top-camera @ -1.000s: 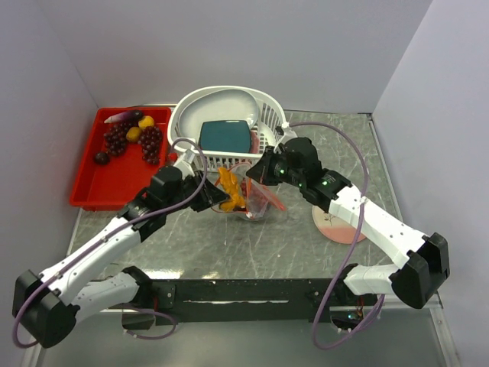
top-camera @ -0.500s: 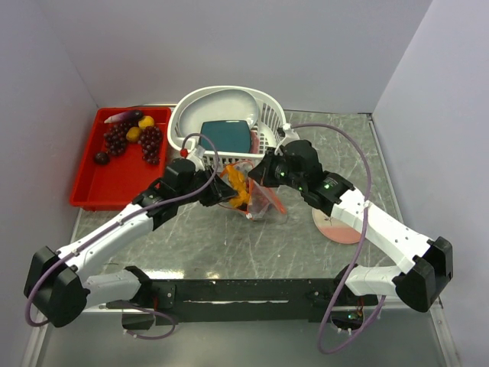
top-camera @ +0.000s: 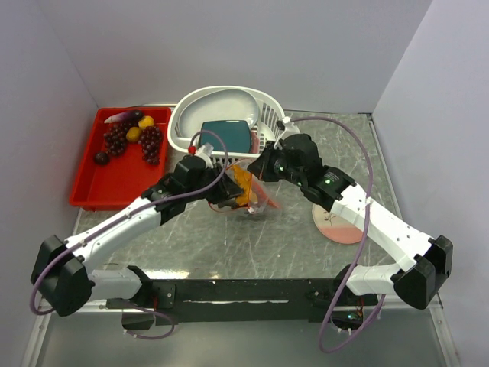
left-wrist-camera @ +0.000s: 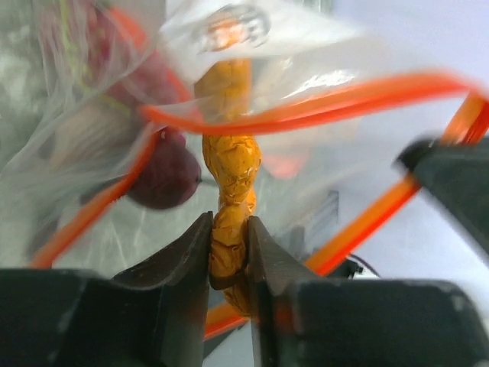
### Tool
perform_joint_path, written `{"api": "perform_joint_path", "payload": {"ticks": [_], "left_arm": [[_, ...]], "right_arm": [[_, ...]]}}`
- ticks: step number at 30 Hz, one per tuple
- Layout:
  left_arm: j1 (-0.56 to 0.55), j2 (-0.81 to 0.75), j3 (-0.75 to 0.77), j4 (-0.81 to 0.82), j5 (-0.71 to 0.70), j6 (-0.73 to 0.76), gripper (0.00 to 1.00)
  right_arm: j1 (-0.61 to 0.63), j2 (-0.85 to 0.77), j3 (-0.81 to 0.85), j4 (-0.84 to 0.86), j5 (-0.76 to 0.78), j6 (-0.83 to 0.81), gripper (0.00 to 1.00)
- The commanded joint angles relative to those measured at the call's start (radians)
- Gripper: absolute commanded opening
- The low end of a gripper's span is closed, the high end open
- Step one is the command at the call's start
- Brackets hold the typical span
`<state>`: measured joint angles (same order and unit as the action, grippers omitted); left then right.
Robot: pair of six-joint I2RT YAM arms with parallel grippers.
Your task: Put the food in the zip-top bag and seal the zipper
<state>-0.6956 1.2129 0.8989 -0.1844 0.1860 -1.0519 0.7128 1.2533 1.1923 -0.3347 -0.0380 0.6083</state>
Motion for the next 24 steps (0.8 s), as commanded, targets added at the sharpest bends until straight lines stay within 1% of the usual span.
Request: {"api": "perform_joint_path", "payload": {"ticks": [1, 2, 3, 6, 8, 11, 12, 14, 15, 16, 18, 20, 21, 22, 23, 24], "left_arm": [[-0.002, 0.059, 0.119, 0.008, -0.054, 0.035, 0.53], [-0.004, 0.063, 0.126, 0.013, -0.048, 0.039, 0.59], [-0.002, 0.063, 0.124, 0.02, -0.036, 0.038, 0.7], [-0.004, 0.039, 0.121, 0.01, -0.043, 0.047, 0.79], [-0.002, 0.019, 0.12, -0.019, -0.051, 0.056, 0.78], [-0.001, -0.038, 0.118, -0.073, -0.075, 0.069, 0.75], [-0.001, -0.067, 0.12, -0.085, -0.088, 0.078, 0.7], [0.005, -0.093, 0.129, -0.131, -0.123, 0.085, 0.65], [0.008, -0.116, 0.136, -0.148, -0.135, 0.095, 0.59], [0.019, -0.128, 0.141, -0.168, -0.169, 0.098, 0.57], [0.036, -0.165, 0.156, -0.207, -0.183, 0.108, 0.56], [0.085, -0.185, 0.181, -0.239, -0.246, 0.115, 0.57], [0.111, -0.187, 0.19, -0.245, -0.25, 0.13, 0.58], [0.173, -0.187, 0.202, -0.251, -0.252, 0.138, 0.59], [0.207, -0.176, 0.225, -0.259, -0.267, 0.148, 0.63], [0.241, -0.168, 0.238, -0.268, -0.281, 0.171, 0.65]], "right_arm": [[0.019, -0.038, 0.017, 0.033, 0.024, 0.004, 0.0], [0.019, -0.038, 0.016, 0.025, 0.032, -0.002, 0.0], [0.017, -0.04, 0.018, 0.011, 0.036, -0.007, 0.0], [0.014, -0.04, 0.023, -0.004, 0.061, -0.022, 0.0], [0.01, -0.043, 0.027, -0.006, 0.069, -0.025, 0.0], [0.004, -0.043, 0.038, -0.009, 0.073, -0.031, 0.0], [0.002, -0.042, 0.039, -0.01, 0.076, -0.033, 0.0], [-0.003, -0.037, 0.047, -0.015, 0.078, -0.035, 0.0], [-0.004, -0.038, 0.047, -0.017, 0.078, -0.035, 0.0], [-0.006, -0.046, 0.041, -0.013, 0.073, -0.036, 0.0], [-0.006, -0.063, 0.029, -0.009, 0.066, -0.036, 0.0], [-0.007, -0.077, 0.02, -0.007, 0.069, -0.038, 0.0], [-0.007, -0.089, 0.01, -0.007, 0.067, -0.039, 0.0], [-0.007, -0.094, 0.006, -0.009, 0.07, -0.042, 0.0], [-0.009, -0.1, 0.001, -0.01, 0.07, -0.045, 0.0], [-0.009, -0.109, -0.011, -0.01, 0.067, -0.047, 0.0]]}}
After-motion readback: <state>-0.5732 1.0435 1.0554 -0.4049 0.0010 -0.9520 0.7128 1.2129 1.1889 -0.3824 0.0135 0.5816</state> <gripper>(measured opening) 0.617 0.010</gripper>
